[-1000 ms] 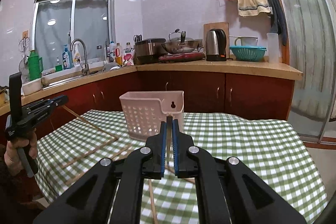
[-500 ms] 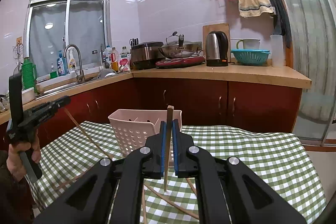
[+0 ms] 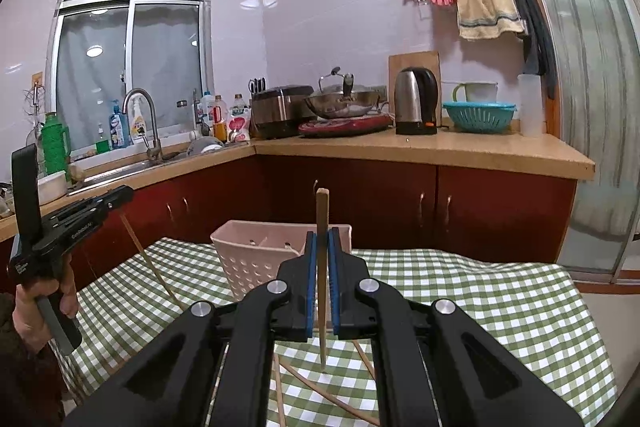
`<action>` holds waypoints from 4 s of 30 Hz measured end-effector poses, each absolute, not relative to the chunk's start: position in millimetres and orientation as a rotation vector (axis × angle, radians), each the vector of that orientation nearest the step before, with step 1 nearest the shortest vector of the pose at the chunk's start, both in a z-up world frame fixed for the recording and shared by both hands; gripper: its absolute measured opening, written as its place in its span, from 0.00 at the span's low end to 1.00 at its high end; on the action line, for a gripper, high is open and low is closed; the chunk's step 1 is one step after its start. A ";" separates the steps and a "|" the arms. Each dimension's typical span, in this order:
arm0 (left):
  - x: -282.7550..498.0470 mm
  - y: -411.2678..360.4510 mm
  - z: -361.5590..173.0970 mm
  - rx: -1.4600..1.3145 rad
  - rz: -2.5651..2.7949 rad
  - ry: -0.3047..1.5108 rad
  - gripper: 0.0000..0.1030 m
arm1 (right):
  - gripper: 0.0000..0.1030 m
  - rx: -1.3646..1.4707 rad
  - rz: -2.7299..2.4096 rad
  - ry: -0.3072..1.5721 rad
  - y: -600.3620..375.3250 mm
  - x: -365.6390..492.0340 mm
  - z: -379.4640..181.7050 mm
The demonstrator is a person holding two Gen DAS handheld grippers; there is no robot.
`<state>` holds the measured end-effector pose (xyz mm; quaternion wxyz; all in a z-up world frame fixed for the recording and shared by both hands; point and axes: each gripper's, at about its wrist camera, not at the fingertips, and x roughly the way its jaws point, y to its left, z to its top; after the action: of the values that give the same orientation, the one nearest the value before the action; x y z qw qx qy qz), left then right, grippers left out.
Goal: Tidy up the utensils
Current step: 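Lower the chopsticks into the utensil holder and open both tools, then move both tools back to the loose chopsticks and close each on one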
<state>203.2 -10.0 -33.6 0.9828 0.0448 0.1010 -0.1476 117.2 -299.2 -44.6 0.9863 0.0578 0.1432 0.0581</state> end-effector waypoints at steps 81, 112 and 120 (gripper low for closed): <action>144.5 -7.6 -130.7 0.072 -0.278 0.478 0.89 | 0.44 0.038 0.163 0.389 -293.2 32.9 -140.2; 89.9 15.7 -216.3 0.200 -0.282 0.674 0.46 | 0.31 0.070 0.244 0.553 -280.4 4.0 -216.3; 83.1 5.2 -219.7 0.216 -0.321 0.637 0.19 | 0.17 0.083 0.258 0.569 -280.5 7.7 -223.0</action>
<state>83.1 5.2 -219.7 0.9314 0.1056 0.3110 -0.1566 7.7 -280.5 -223.0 0.9508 0.0407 0.2798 0.1268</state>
